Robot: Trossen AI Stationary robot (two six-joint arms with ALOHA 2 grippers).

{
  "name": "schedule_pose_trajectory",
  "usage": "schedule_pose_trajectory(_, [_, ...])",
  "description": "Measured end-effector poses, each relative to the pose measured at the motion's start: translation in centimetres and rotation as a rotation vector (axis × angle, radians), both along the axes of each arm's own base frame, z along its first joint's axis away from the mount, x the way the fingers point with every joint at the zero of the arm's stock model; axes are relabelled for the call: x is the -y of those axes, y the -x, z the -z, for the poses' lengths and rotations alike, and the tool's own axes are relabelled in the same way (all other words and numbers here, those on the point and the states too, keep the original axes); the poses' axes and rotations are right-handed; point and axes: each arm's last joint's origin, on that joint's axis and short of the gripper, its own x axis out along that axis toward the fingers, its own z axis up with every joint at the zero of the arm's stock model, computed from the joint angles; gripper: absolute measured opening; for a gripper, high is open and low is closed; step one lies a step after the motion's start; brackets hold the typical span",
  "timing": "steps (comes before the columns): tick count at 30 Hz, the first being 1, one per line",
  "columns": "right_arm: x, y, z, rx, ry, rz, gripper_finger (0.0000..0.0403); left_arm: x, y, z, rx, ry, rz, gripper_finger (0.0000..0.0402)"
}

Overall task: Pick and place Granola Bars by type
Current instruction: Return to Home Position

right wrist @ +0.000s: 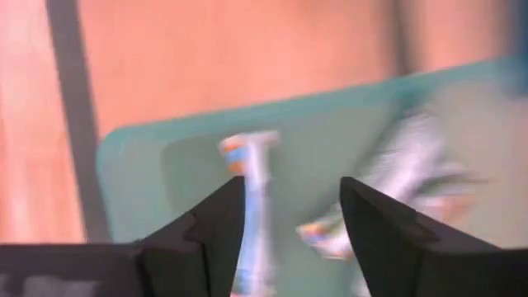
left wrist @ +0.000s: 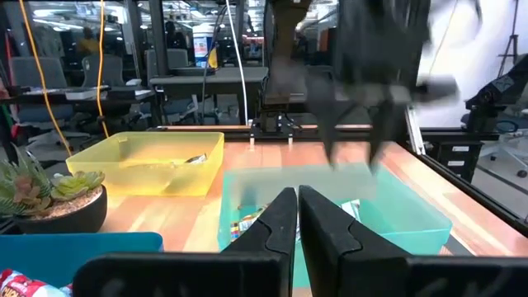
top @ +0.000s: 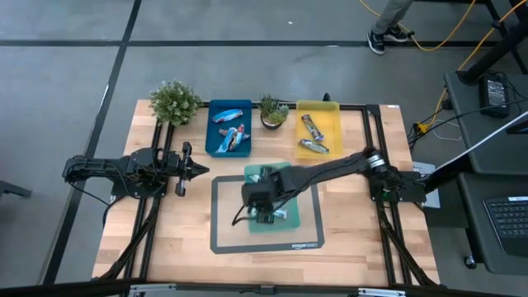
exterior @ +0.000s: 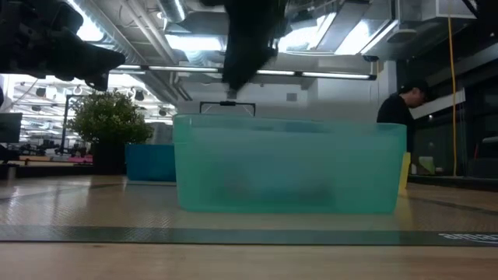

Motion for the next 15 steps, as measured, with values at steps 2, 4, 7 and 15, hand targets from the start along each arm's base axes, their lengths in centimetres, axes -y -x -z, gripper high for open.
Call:
schedule_pose_trajectory(2, [0.8,1.0,-3.2,0.080,0.075,-0.003,0.0201,0.0,0.0,0.0,0.000,0.000,0.000,0.0012])
schedule_pose_trajectory(4, [1.7,2.3,-6.6,0.179,0.135,-0.019,0.0183,0.0,0.0,0.0,0.000,0.000,0.000,0.0013])
schedule_pose_trajectory(7, [3.5,4.8,-11.8,0.326,0.160,-0.065,0.0121,0.0,0.0,0.0,0.000,0.000,0.000,0.0012])
schedule_pose_trajectory(15, [10.3,15.9,-17.2,0.629,0.113,-0.053,0.0014,0.0,0.0,0.0,0.000,0.000,0.000,0.0006])
